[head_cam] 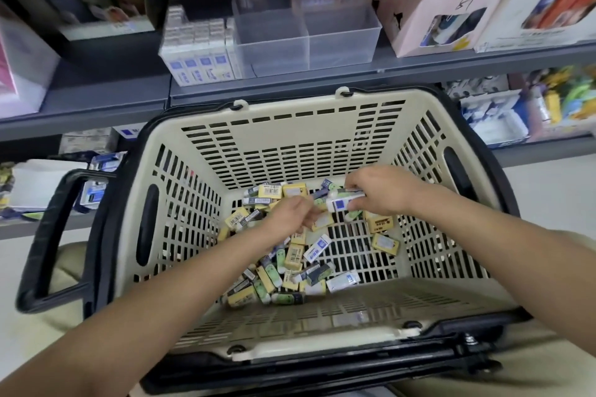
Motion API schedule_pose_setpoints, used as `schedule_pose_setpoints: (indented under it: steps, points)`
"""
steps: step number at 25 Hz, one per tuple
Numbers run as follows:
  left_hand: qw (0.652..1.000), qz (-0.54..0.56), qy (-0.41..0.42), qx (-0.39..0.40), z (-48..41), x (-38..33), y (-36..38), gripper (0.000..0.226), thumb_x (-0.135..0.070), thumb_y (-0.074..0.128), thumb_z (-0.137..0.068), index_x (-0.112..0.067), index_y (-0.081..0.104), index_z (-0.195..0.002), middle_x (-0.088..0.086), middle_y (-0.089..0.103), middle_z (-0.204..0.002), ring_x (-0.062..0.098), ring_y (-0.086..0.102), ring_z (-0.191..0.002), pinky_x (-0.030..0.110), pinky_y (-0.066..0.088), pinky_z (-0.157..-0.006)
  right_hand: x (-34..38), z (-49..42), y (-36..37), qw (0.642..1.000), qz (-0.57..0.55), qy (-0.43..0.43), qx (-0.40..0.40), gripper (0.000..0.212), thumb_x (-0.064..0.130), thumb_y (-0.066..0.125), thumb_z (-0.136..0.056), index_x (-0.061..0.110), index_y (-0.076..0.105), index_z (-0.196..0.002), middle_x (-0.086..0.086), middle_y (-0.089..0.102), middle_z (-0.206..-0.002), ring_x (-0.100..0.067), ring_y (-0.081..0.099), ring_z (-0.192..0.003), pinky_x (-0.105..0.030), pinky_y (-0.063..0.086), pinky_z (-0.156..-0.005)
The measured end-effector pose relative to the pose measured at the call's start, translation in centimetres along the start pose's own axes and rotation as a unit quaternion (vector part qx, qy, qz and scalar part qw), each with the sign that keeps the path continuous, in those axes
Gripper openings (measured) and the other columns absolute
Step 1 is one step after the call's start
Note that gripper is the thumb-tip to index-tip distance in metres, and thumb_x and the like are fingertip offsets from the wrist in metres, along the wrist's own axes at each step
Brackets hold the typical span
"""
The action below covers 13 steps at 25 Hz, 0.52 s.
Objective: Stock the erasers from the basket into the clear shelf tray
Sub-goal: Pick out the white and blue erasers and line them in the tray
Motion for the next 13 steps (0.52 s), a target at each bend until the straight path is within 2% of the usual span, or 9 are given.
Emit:
schedule_pose_setpoints:
  steps: [2,3,5,8,9,11,13]
  points:
    - [0.973,-0.226,0.024,0.034,-0.5,1.8,1.6,0.025,-0.027,0.048,-0.097,-0.007,0.061,-0.102,0.008,0.064,-0.098,0.019,0.059,-0.086,0.031,0.049,-0.076,-0.6,-0.2,-0.1,1.000,-0.003,0.019,0.007,0.025,0.042,0.058,-0.087,0.018,0.058,-0.096,0.002,0.059,-0.095,-0.018,0.054,-0.087,-0.027,0.037,-0.065]
    - [0.954,-0.295,0.036,0.049,-0.7,2.4,2.5,0.023,-0.026,0.052,-0.095,-0.007,0.059,-0.106,0.009,0.063,-0.104,0.022,0.059,-0.092,0.033,0.049,-0.079,-0.8,-0.2,-0.1,1.000,-0.013,0.021,0.012,0.027,0.041,0.057,-0.088,0.016,0.059,-0.098,0.001,0.059,-0.098,-0.019,0.055,-0.091,-0.028,0.040,-0.069]
    - [0.924,-0.374,0.049,0.056,-1.0,3.1,3.9,0.024,-0.027,0.059,-0.090,-0.007,0.054,-0.103,0.011,0.060,-0.103,0.029,0.057,-0.095,0.036,0.048,-0.076,-0.9,-0.1,-0.1,0.999,-0.030,0.024,0.023,0.030,0.041,0.056,-0.089,0.014,0.061,-0.103,-0.001,0.059,-0.102,-0.021,0.055,-0.096,-0.031,0.044,-0.076]
    - [0.886,-0.458,0.051,0.059,-1.4,2.9,4.8,0.026,-0.030,0.062,-0.087,-0.007,0.055,-0.098,0.011,0.061,-0.097,0.028,0.057,-0.089,0.034,0.046,-0.069,-1.4,-0.1,-0.1,0.998,-0.044,0.037,0.031,0.031,0.040,0.053,-0.091,0.013,0.061,-0.105,-0.003,0.060,-0.105,-0.021,0.055,-0.096,-0.034,0.046,-0.080]
    - [0.886,-0.456,0.053,0.060,-1.5,2.8,4.8,0.024,-0.029,0.061,-0.087,-0.007,0.055,-0.096,0.010,0.061,-0.094,0.026,0.056,-0.086,0.032,0.043,-0.067,-1.5,-0.1,-0.2,0.998,-0.042,0.042,0.030,0.031,0.039,0.052,-0.091,0.013,0.061,-0.106,-0.003,0.060,-0.106,-0.021,0.055,-0.097,-0.033,0.045,-0.078]
    - [0.929,-0.362,0.046,0.053,-1.2,2.3,4.7,0.019,-0.027,0.057,-0.088,-0.011,0.050,-0.093,0.003,0.054,-0.081,0.021,0.052,-0.073,0.029,0.036,-0.057,-1.9,-0.1,-0.5,0.998,-0.032,0.050,0.023,0.030,0.037,0.049,-0.093,0.014,0.059,-0.109,-0.002,0.059,-0.109,-0.022,0.055,-0.099,-0.030,0.040,-0.073]
    - [0.969,-0.233,0.026,0.081,-0.8,1.7,5.3,0.022,-0.024,0.050,-0.092,-0.010,0.043,-0.107,-0.003,0.045,-0.075,0.011,0.044,-0.061,0.027,0.031,-0.049,-2.1,-0.1,-0.6,0.998,-0.024,0.058,0.019,0.028,0.034,0.049,-0.094,0.016,0.054,-0.115,-0.001,0.058,-0.111,-0.022,0.053,-0.102,-0.029,0.035,-0.072]
Point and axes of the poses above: each hand's wrist, its own z-axis away from the middle knuckle, its own y-axis out of the palm, x = y × z, the point moved 3 cm from there along -z, towards the middle knuckle
